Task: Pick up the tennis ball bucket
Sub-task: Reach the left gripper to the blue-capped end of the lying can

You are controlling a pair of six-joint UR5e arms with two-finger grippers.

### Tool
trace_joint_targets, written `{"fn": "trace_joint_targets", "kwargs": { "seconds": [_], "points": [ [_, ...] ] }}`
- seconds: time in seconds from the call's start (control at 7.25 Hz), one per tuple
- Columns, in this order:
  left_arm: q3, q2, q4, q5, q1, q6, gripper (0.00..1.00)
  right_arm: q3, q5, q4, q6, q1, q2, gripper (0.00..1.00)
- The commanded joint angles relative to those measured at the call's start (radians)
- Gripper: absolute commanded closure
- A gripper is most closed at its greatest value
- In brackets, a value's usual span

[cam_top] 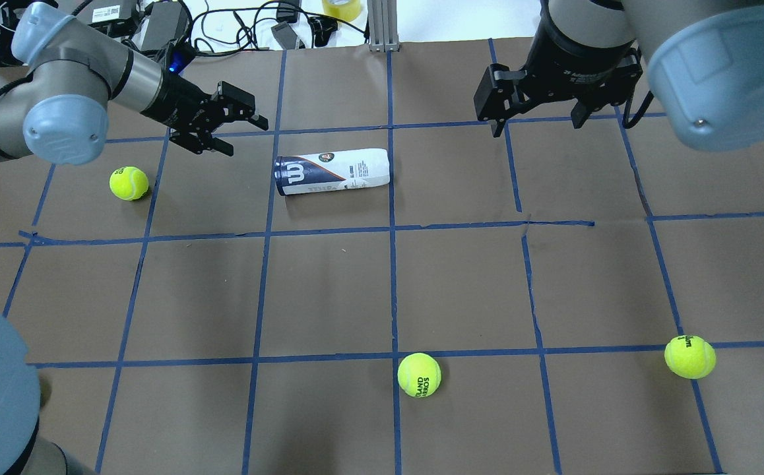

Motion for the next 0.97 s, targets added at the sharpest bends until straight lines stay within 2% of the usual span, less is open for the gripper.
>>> {"fn": "trace_joint_targets", "kwargs": {
  "seconds": [0.0,0.41,0.69,0.83],
  "points": [
    [-0.005,-0.043,0.037,-0.004,-0.002,-0.024,0.00,0.001,0.015,0.013,0.049,0.002,-0.008,0.00],
    [-0.005,-0.066,0.065,-0.004,-0.006,-0.025,0.00,0.001,0.004,0.013,0.046,-0.002,-0.006,0.00],
    [-0.003,-0.081,0.067,-0.076,-0.006,-0.027,0.00,-0.007,0.001,0.000,0.038,-0.008,-0.003,0.00],
    [-0.005,-0.099,0.086,-0.077,-0.012,-0.027,0.00,-0.007,-0.003,0.003,0.035,-0.018,-0.003,0.00]
  ]
}}
